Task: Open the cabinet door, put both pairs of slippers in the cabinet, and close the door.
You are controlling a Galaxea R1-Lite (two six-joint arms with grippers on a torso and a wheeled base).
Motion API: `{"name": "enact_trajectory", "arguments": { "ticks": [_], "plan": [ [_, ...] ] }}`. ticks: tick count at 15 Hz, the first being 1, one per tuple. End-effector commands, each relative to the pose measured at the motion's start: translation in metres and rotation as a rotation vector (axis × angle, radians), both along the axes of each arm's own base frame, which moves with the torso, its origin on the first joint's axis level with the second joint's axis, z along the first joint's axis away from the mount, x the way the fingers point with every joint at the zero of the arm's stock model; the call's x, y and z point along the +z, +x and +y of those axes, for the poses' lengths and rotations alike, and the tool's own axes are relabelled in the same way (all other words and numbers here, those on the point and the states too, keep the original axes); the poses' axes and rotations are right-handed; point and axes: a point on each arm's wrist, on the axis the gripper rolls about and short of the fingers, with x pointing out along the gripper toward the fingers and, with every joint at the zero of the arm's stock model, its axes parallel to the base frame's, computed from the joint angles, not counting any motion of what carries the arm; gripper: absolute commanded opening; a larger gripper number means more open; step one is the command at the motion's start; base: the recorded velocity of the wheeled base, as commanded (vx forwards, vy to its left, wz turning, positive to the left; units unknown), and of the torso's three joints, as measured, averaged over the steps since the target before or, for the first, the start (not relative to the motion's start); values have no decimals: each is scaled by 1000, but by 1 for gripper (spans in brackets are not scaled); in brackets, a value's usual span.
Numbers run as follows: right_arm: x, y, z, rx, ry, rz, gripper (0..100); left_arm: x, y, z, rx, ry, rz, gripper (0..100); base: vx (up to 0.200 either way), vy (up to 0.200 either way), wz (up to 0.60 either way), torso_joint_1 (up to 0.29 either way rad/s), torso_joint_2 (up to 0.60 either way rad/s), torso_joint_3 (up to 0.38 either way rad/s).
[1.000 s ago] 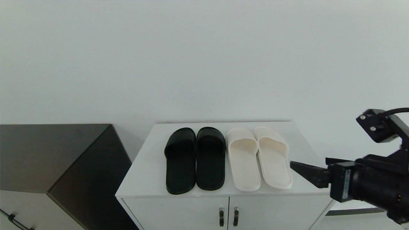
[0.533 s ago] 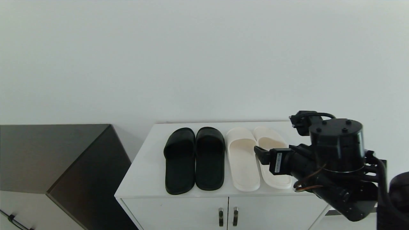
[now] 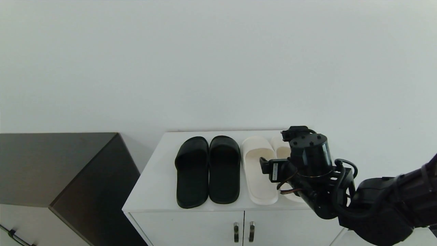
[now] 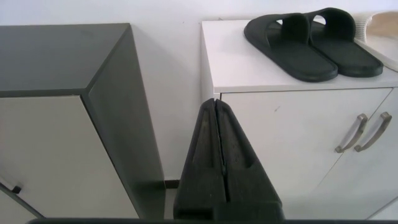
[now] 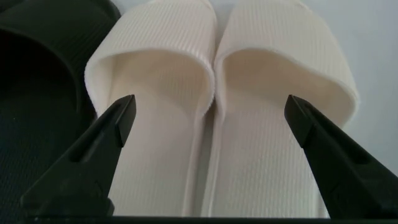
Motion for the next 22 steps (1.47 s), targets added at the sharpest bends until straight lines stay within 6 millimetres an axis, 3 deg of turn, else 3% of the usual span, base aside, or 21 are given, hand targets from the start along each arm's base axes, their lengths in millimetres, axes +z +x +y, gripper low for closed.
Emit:
{"name": "enact_trajectory", "arguments": {
  "ticks": [1, 11, 13, 14, 19, 22],
  "plan": [
    [-8, 10, 9, 2, -19, 6, 100, 0, 0, 0, 0, 0, 2, 0, 0, 0, 0, 0, 0, 0],
    [-29, 56, 8, -54, -67, -75, 100, 0, 0, 0, 0, -5, 2, 0, 0, 0, 0, 0, 0, 0],
    [-28, 57, 8, -56, -60, -83, 100, 0, 0, 0, 0, -5, 2, 0, 0, 0, 0, 0, 0, 0],
    [-27, 58, 8, -56, -56, -87, 0, 0, 0, 0, 0, -5, 2, 0, 0, 0, 0, 0, 0, 0],
    [-25, 56, 9, -51, -54, -91, 0, 0, 0, 0, 0, -7, 2, 0, 0, 0, 0, 0, 0, 0],
    [-12, 44, 5, -34, -75, -112, 0, 0, 0, 0, 0, -19, 0, 0, 0, 0, 0, 0, 0, 0]
  ]
}}
